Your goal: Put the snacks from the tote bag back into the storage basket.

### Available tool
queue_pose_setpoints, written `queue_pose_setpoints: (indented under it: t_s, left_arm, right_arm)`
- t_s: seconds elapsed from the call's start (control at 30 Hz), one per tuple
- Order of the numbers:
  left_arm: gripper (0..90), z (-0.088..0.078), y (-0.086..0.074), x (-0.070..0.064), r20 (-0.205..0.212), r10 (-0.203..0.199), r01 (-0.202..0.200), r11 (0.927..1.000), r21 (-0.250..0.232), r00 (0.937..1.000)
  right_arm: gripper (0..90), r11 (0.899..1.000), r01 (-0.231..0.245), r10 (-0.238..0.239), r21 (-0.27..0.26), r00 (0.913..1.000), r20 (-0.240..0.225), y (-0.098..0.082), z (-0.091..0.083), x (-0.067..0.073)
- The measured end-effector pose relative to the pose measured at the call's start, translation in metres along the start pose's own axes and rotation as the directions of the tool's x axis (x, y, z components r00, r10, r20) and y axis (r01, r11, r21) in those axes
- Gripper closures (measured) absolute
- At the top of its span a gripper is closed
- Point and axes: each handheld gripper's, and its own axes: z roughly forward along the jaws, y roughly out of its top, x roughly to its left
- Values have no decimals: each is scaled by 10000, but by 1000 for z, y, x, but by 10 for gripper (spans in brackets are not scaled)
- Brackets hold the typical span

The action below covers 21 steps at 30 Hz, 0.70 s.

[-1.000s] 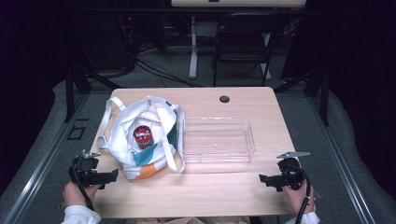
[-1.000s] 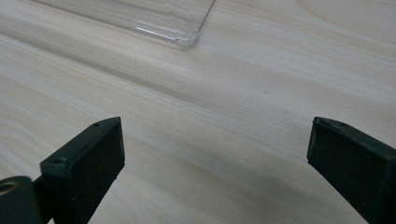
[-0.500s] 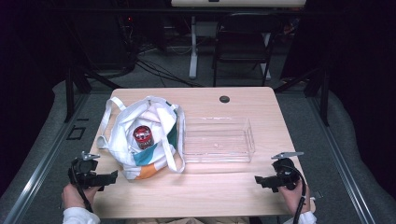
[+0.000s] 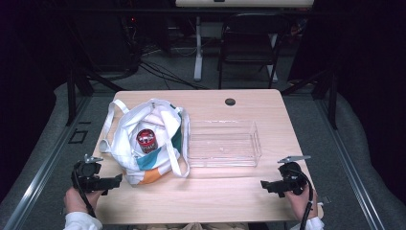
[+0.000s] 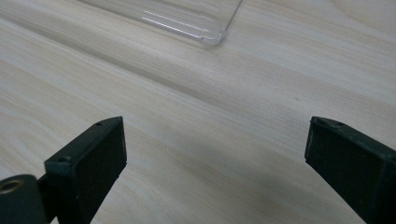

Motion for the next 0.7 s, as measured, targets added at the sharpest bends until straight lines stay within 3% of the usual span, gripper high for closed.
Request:
queue_pose_setpoints:
  t_s: [0.17,0.47,0.7]
  left_arm:
    - [2,-4,7,-4,-87,193,-193,9998,-33,9998]
    - [1,-13,20,-12,134,444,-442,9990,-101,9989]
    - [1,-24,33,-16,269,577,-565,9974,-443,9980]
  right_arm:
    - [51,9998,155,-155,121,9999,-20,2,3,2]
    - [54,9999,163,-164,51,9999,18,-3,-4,4]
    - [55,9998,167,-166,112,9998,-69,-3,-3,5]
